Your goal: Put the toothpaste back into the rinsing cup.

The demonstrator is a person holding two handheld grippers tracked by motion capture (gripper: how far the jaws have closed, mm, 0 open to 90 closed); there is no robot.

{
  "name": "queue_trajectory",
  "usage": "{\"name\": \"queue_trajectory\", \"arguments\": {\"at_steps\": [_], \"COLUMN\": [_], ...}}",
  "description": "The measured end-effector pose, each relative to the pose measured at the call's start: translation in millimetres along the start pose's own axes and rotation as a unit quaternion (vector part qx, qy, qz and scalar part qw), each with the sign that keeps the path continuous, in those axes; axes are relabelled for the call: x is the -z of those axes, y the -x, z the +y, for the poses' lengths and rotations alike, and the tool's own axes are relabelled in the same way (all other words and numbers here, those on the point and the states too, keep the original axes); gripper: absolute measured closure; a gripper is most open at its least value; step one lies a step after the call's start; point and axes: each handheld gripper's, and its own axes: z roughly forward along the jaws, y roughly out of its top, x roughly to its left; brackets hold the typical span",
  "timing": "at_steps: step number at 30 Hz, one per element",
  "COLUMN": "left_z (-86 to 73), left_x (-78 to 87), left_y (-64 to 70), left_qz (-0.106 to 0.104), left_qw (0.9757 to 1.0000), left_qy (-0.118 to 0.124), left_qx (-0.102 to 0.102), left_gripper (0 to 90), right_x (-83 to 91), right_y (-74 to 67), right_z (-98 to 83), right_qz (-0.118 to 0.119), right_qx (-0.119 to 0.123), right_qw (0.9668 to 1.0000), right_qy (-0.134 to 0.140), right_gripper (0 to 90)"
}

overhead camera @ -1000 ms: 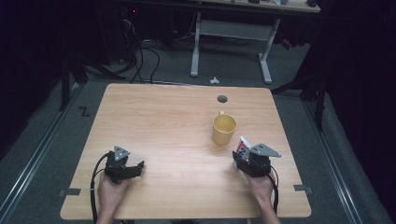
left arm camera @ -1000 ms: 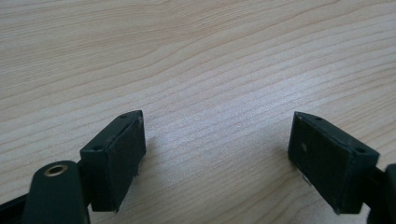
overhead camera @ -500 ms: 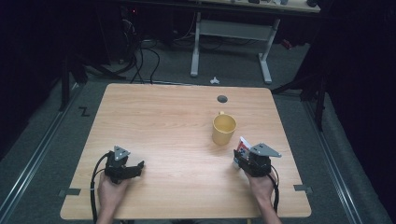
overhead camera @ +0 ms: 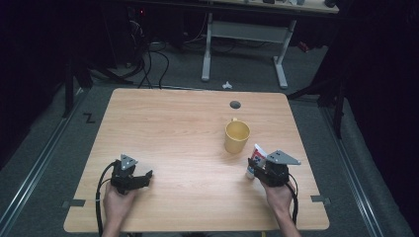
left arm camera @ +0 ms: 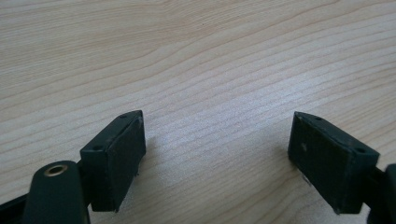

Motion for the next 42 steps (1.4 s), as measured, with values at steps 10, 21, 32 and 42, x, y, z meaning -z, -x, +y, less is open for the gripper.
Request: {"name": "queue_trajectory", "arguments": {"at_steps": [10, 21, 32, 42], "left_z": [0.0, 0.0, 0.0, 0.0], "left_x": [0.0, 0.0, 0.0, 0.0], "left_y": [0.0, 0.0, 0.0, 0.0], "left_qz": [0.000, 0.000, 0.000, 0.000], "left_qw": [1.0000, 1.0000, 1.0000, 1.0000], "left_qy": [0.000, 0.000, 0.000, 0.000], "left_qx": [0.000, 0.000, 0.000, 0.000], "left_gripper": [19.5, 19.5, 19.5, 19.5], "right_x": [7.4, 13.8, 20.6, 27.0], "right_y": [4.0, 7.6, 10.6, 12.6], "right_z": [5.6, 11.1, 17.3, 26.6], "right_qz": [0.016, 0.023, 0.028, 0.030], "right_qx": [-0.001, 0.001, 0.005, 0.011], "right_qw": [0.9999, 0.9997, 0.9995, 0.9993], "right_qy": [0.002, 0.007, 0.013, 0.018], "right_gripper": [65.1, 65.2, 65.3, 65.3]}}
